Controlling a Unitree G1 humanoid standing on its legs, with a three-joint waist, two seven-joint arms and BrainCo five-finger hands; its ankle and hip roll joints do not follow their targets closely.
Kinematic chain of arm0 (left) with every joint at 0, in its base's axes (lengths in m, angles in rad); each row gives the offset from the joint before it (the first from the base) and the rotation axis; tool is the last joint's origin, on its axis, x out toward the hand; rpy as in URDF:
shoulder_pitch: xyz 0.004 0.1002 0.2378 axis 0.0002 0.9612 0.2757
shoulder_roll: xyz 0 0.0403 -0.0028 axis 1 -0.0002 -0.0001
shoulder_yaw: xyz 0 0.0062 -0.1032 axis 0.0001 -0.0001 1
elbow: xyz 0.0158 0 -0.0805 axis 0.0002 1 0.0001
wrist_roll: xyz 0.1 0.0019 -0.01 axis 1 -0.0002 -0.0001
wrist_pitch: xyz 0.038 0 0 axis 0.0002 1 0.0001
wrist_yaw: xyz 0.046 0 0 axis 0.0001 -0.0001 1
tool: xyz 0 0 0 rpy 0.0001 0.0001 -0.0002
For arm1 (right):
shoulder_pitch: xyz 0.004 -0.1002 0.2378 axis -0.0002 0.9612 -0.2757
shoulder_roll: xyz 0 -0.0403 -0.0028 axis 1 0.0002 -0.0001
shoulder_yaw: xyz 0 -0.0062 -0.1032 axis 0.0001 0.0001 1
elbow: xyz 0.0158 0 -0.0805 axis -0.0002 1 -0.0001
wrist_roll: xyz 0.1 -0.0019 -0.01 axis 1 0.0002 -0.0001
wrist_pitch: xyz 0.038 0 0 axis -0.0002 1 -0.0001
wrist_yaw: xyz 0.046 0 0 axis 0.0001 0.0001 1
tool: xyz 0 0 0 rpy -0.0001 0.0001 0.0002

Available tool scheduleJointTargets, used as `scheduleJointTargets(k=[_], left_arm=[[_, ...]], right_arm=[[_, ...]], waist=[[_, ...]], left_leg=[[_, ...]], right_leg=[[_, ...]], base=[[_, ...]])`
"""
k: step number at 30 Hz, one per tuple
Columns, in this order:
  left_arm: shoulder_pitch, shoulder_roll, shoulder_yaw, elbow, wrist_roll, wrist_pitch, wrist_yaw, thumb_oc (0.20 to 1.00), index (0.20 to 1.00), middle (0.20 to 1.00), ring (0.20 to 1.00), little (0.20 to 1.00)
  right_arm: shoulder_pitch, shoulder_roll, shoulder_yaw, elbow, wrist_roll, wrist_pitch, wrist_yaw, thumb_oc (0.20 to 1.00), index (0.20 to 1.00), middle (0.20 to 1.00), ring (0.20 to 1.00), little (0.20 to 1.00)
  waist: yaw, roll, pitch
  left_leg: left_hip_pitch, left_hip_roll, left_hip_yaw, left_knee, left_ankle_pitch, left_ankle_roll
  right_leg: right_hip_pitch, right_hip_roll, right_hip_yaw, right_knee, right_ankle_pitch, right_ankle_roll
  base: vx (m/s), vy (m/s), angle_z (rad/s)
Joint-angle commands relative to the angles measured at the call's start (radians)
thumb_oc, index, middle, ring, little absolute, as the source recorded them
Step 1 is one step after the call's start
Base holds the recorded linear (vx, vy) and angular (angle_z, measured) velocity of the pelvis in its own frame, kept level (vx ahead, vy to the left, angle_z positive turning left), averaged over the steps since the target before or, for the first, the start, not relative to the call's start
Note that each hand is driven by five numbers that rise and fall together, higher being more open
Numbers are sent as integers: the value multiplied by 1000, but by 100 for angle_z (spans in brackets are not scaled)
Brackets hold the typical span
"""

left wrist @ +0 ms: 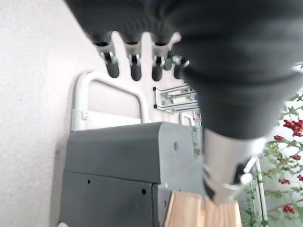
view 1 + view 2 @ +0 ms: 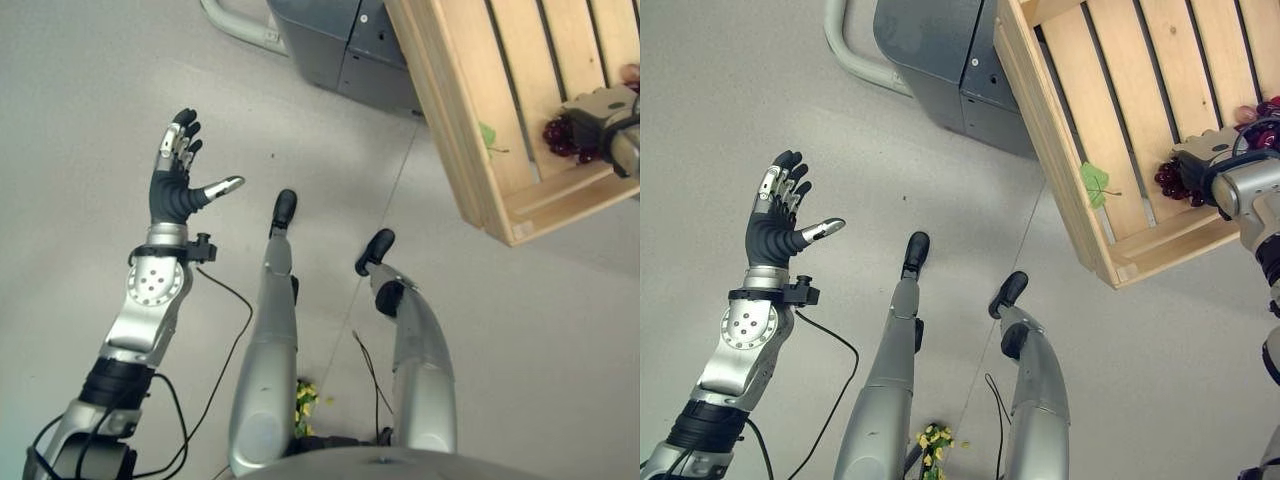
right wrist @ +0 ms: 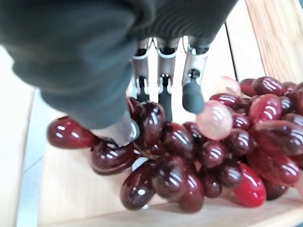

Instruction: Pick up the fruits from the basket on one side to the basket on the other side

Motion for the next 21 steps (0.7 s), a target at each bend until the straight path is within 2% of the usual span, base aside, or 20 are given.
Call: scheduleJointTargets(k=[1,2,3,4,5,6,7,8,9,14,15,16,18,21], left_arm=[[18,-28,42,-73,-19,-47,9,1000,1000,1000,1000,1000],[9,-26,46,-76,-18,-48,9,1000,1000,1000,1000,1000],[22,-32,45,-74,-20,-47,10,1000,1000,1000,1000,1000],[13,-29,49,-77,-19,-47,10,1000,1000,1000,1000,1000],[24,-36,47,-75,-20,-47,12,1000,1000,1000,1000,1000],[18,-37,57,-81,-21,-47,15,1000,1000,1000,1000,1000],[17,-39,61,-85,-25,-48,14,1000,1000,1000,1000,1000],[29,-39,56,-83,-26,-47,14,1000,1000,1000,1000,1000],[22,-46,65,-86,-42,-51,7,1000,1000,1000,1000,1000],[29,-36,66,-87,-82,-54,-28,1000,1000,1000,1000,1000],[32,-34,69,-86,-87,-54,-31,1000,1000,1000,1000,1000],[33,-32,67,-86,-88,-54,-31,1000,1000,1000,1000,1000],[36,-28,80,-74,-96,-54,-39,1000,1000,1000,1000,1000],[48,-23,91,-72,-95,-53,-41,1000,1000,1000,1000,1000]], right_arm=[[19,33,116,36,17,15,14,200,200,200,200,200],[10,30,111,36,18,16,13,200,200,200,200,200],[-3,37,94,14,56,20,1,200,200,200,200,200],[-10,34,88,12,57,22,1,200,200,200,200,200],[-6,40,71,2,88,23,-17,200,200,200,200,200],[-17,50,0,-19,176,30,-45,200,200,200,200,200],[4,64,-68,-32,270,33,-56,200,200,200,200,200],[20,68,-69,-34,271,33,-56,200,200,200,200,200],[77,117,-259,-33,535,32,-78,200,200,200,200,200],[167,195,-476,7,1043,-38,-51,200,200,200,200,200],[190,211,-515,9,1129,-47,-50,200,200,200,200,200],[196,211,-519,7,1130,-48,-49,200,200,200,200,200],[266,261,-614,-34,1329,-69,-32,200,200,200,200,200],[336,291,-691,-97,1408,-84,-41,200,200,200,200,200]], waist=[[-55,38,-1],[-53,37,-1],[-56,36,-1],[-54,35,-1],[-57,35,-1],[-58,32,-1],[-60,32,-1],[-59,30,-1],[-63,31,-1],[-53,33,-1],[-51,33,-1],[-49,32,-1],[-52,33,-1],[-51,33,-1]], left_leg=[[78,17,18,11,-105,32],[51,16,20,9,-81,36],[84,16,19,10,-105,32],[57,15,21,8,-81,36],[87,16,19,11,-105,33],[70,15,21,11,-83,37],[74,15,22,12,-82,37],[106,16,22,13,-108,34],[95,14,28,11,-85,39],[151,15,34,-8,-82,36],[168,15,36,-12,-83,35],[171,15,36,-14,-83,35],[205,10,40,-11,-90,36],[241,6,43,-12,-96,38]], right_leg=[[71,36,29,-93,-12,136],[49,34,18,-103,14,128],[79,37,30,-96,-11,135],[56,35,19,-105,15,128],[81,37,31,-95,-10,135],[69,36,20,-105,18,126],[74,36,20,-109,21,126],[101,38,31,-99,-7,133],[98,35,19,-114,21,124],[157,31,11,-131,27,124],[174,29,9,-132,28,124],[178,29,9,-133,28,125],[217,23,6,-136,31,128],[259,21,5,-143,31,131]], base=[[-64,25,-1],[0,0,0],[-63,28,-1],[52,-11,-1],[-74,38,-2],[0,0,0],[0,0,0],[-17,16,-4],[-18,10,-5],[-29,21,-3],[0,0,0],[0,0,0],[-6,39,1],[5,22,2]])
